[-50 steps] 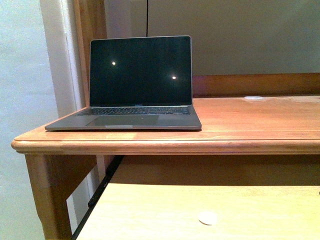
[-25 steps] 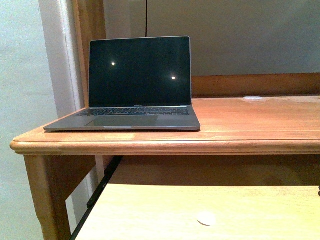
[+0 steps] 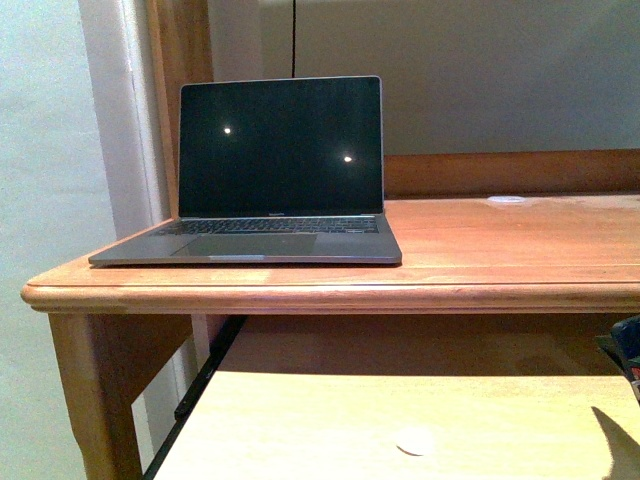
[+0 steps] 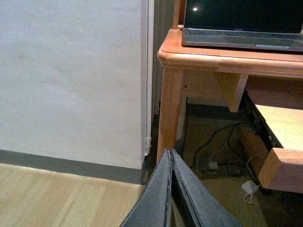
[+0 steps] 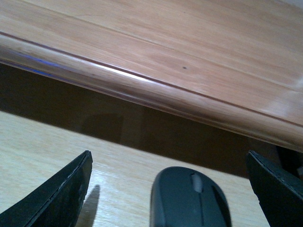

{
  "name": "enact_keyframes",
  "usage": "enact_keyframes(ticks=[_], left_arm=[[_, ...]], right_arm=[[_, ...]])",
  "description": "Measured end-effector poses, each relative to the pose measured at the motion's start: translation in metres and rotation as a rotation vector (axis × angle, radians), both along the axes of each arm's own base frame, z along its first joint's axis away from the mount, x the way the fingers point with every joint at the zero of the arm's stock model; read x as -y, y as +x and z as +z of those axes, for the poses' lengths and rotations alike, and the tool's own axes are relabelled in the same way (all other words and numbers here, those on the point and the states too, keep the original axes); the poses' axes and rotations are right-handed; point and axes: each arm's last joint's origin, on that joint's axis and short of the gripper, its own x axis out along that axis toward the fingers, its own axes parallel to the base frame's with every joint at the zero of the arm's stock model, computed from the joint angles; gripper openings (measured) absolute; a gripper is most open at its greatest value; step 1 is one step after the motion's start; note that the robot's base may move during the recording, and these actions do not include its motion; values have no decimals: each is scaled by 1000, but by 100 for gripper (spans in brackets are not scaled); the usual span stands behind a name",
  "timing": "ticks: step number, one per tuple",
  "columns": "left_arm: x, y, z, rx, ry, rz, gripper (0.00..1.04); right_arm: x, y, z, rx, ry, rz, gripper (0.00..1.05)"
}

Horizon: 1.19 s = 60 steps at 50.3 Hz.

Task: Place mouse

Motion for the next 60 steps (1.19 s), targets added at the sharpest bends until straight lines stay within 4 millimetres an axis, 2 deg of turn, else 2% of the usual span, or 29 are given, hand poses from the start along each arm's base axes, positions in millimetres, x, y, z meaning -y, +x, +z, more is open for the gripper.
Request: enact_keyframes(ticks=[15,32,46,60], left_arm=[[0,0,0,0,0,0,3],[0,0,0,0,0,0,3],[0,0,0,0,0,0,3],[0,0,0,0,0,0,3]], right_arm=[[21,3,-5,-70,-79,-64,97],[24,-1,-8,-139,-81,-49,97],[23,10,-21,-190,-77,-69,97],[27,20,-23,-230,-52,-73,97]])
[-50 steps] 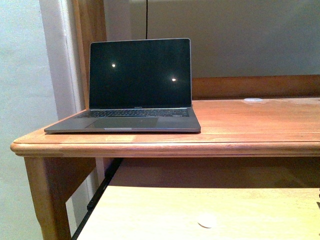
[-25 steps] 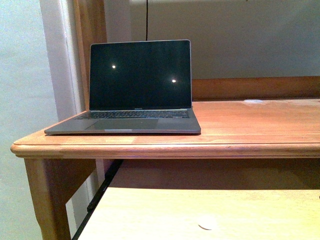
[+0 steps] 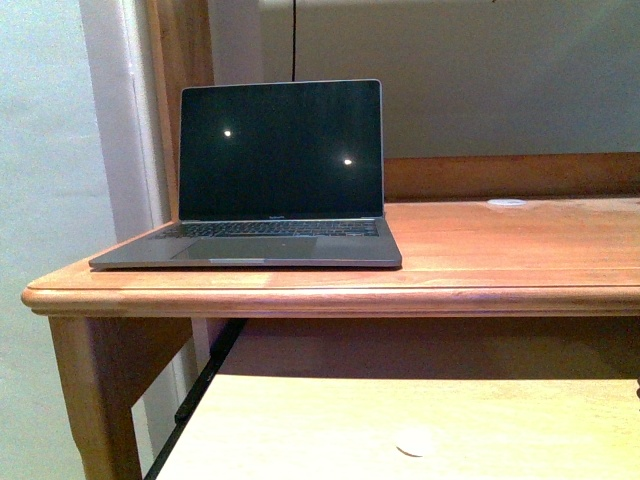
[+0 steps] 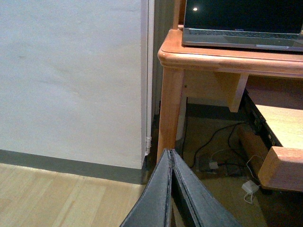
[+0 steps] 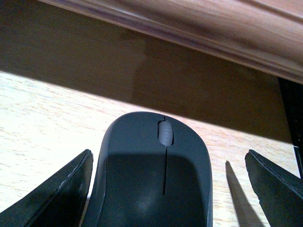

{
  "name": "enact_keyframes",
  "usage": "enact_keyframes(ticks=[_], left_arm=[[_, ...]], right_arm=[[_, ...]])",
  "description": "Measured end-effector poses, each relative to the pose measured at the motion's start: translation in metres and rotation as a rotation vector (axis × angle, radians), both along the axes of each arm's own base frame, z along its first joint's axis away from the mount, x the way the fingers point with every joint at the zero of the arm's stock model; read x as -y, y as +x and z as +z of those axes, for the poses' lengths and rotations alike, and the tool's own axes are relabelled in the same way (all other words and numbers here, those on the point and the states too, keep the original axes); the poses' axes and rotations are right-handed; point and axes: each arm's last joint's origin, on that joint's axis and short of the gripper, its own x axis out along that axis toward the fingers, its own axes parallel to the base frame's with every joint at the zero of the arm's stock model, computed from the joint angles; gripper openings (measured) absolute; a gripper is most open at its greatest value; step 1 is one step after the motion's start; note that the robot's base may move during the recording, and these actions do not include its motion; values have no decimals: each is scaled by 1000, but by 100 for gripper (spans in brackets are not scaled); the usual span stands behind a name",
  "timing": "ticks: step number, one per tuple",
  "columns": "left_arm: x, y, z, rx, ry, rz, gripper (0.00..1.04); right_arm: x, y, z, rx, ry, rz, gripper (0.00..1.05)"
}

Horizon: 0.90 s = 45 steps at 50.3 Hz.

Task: Place mouse

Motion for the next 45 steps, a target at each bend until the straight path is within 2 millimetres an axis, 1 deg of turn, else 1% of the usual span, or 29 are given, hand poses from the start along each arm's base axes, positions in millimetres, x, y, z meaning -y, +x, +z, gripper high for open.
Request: enact_keyframes(ticks=[4,6,7,11,13,14,28,30,32,37,38,41,45], left_arm=[[0,0,0,0,0,0,3],[0,0,0,0,0,0,5],[0,0,0,0,0,0,9],[0,0,0,0,0,0,17],[0,0,0,0,0,0,25],[0,0,0,0,0,0,30],[0,0,0,0,0,0,67],[0,0,0,0,0,0,71],[0,0,0,0,0,0,80],[0,0,0,0,0,0,97],[0,0,0,0,1,0,99],[0,0,0,0,2,0,96],[0,0,0,0,2,0,97]], right_arm=[[2,1,-1,-26,23,7,88],[2,1,-1,-37,33,13,83],[2,1,-1,-45,38,17,80],[3,2,-1,-64,54,29,70],[3,1,-1,-74,63,30,65],[4,2,-1,-80,65,32,63],[7,1,1,-97,75,48,62],[8,0,2,-96,77,49,62],[9,-1,3,-96,81,51,62],[14,-4,8,-93,95,26,62],[16,-5,9,-94,101,20,62],[21,-9,13,-95,119,-2,62],[26,-14,19,-95,148,-23,61]])
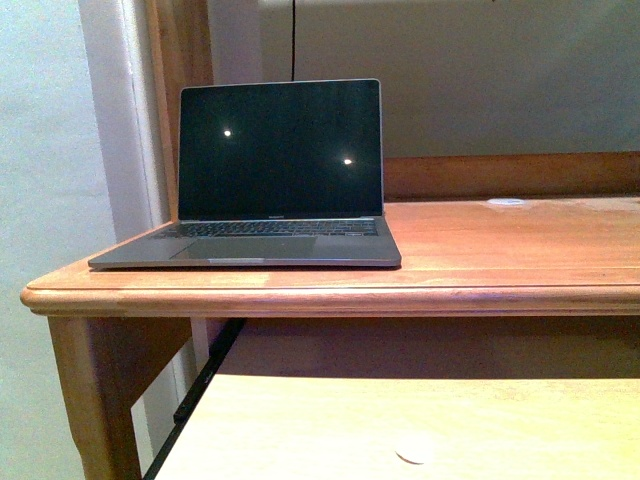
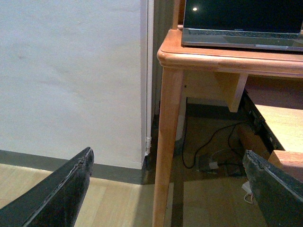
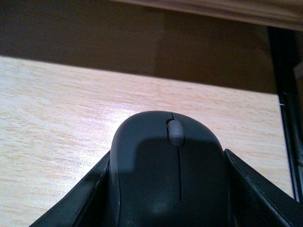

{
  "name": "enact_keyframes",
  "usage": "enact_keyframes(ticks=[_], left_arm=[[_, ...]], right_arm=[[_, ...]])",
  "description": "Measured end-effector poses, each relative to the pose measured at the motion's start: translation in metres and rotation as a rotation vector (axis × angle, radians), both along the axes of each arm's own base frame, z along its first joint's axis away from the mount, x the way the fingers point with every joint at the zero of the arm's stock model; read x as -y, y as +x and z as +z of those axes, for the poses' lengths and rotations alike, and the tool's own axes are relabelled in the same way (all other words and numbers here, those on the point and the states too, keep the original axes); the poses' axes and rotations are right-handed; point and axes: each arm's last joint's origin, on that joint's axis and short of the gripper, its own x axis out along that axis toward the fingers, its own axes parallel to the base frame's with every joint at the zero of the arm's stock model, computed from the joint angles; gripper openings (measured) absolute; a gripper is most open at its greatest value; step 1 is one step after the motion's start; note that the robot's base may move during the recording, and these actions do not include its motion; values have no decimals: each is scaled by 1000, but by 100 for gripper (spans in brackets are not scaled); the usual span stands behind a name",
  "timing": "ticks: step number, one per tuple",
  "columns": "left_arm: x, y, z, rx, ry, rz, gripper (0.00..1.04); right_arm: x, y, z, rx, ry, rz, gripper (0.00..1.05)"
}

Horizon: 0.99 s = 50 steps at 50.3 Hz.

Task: Place mouse

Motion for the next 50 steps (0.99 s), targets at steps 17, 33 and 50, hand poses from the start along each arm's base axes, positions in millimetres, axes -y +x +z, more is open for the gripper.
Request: enact_keyframes(ticks=[17,33,50], left_arm=[[0,0,0,0,0,0,97],[0,0,0,0,0,0,97],[0,0,0,0,0,0,97]], right_arm=[[-19,11,65,166,99,-4,60],[-86,58,96,230,124,28,59],[-141,115,85,275,80,-19,59]])
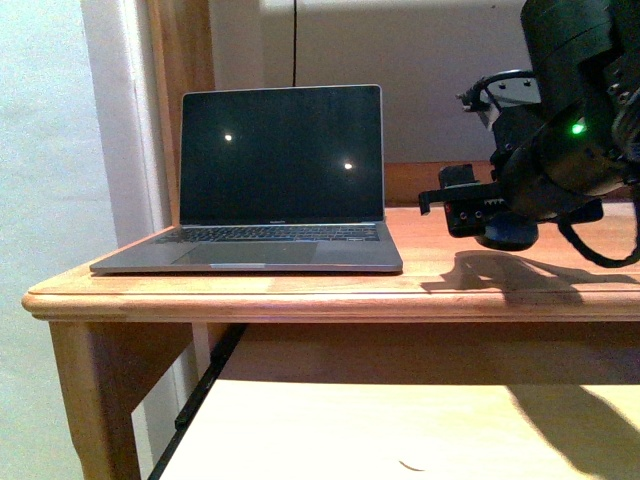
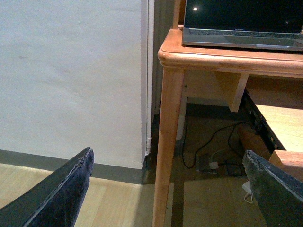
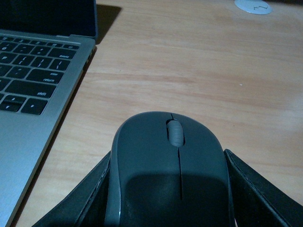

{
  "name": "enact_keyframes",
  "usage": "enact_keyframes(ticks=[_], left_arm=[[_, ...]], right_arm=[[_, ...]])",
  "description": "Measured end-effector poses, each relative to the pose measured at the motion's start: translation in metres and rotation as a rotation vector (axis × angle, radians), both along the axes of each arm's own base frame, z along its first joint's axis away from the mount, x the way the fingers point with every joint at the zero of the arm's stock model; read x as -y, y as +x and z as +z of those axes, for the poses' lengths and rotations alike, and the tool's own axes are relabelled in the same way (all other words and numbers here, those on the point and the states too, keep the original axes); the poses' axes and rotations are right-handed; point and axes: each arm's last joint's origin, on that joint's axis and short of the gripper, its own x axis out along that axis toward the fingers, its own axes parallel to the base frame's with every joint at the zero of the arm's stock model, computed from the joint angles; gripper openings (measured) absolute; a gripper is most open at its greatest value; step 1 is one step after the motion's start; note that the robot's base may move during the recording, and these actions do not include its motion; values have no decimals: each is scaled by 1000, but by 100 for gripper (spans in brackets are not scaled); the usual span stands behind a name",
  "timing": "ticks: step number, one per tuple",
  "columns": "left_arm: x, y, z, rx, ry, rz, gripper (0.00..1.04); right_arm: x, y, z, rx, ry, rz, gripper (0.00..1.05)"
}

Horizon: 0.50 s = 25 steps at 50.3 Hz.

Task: Place mouse

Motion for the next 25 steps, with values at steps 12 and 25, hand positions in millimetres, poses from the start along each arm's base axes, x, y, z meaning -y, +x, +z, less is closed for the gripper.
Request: enact_keyframes(ticks=[12,25], left_arm=[[0,0,0,0,0,0,97],[0,0,0,0,0,0,97]], right_arm=[[-1,31,-10,0,-37,-47,59],[19,51,-17,-28,-104,-93,64]])
